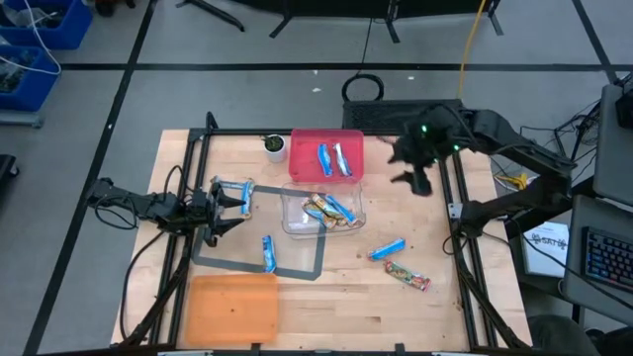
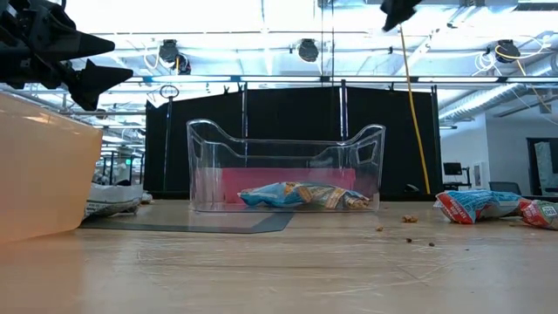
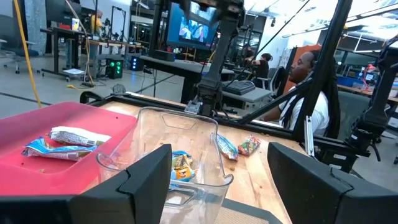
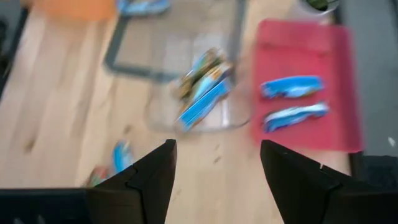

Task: Pick and place Granola Bars by type
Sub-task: Put the top red granola bar into the orange bin

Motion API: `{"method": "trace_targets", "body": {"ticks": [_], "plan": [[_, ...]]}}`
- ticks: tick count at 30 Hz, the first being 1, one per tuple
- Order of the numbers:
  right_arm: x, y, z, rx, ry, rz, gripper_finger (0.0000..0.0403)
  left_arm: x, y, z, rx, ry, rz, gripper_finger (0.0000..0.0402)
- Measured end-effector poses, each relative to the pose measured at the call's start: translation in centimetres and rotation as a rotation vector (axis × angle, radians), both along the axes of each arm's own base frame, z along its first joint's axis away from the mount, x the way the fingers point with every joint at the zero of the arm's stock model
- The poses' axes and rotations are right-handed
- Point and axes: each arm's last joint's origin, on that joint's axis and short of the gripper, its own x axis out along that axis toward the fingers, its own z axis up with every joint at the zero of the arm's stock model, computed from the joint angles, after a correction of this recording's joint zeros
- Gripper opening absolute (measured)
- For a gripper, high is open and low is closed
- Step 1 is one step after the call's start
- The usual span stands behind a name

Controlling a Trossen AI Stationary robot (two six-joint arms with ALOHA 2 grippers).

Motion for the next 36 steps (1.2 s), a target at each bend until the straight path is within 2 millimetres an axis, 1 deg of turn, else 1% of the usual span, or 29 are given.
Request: {"method": "trace_targets", "body": {"ticks": [6, 9, 16, 20, 28, 36], "plan": [[-0.8, 2.9, -0.6, -0.001, 0.131, 0.168, 0.0227, 0.0, 0.0, 0.0, 0.0, 0.001, 0.0, 0.0269], [-0.7, 4.0, -1.7, -0.03, 0.195, 0.216, 0.0229, 0.0, 0.0, 0.0, 0.0, 0.0, 0.0, 0.0269], [0.3, 6.1, -6.4, 0.009, 0.326, 0.278, 0.023, 0.0, 0.0, 0.0, 0.0, 0.0, 0.0, 0.0269], [0.7, 6.6, -8.8, 0.027, 0.333, 0.262, 0.0239, 0.0, 0.0, 0.0, 0.0, 0.0, 0.0, 0.0269], [1.1, 7.6, -13.7, 0.037, 0.338, 0.316, 0.0286, 0.0, 0.0, 0.0, 0.0, 0.0, 0.0, 0.0269], [0.7, 8.5, -18.2, -0.003, 0.362, 0.35, 0.0292, 0.0, 0.0, 0.0, 0.0, 0.0, 0.0, 0.0269]]}}
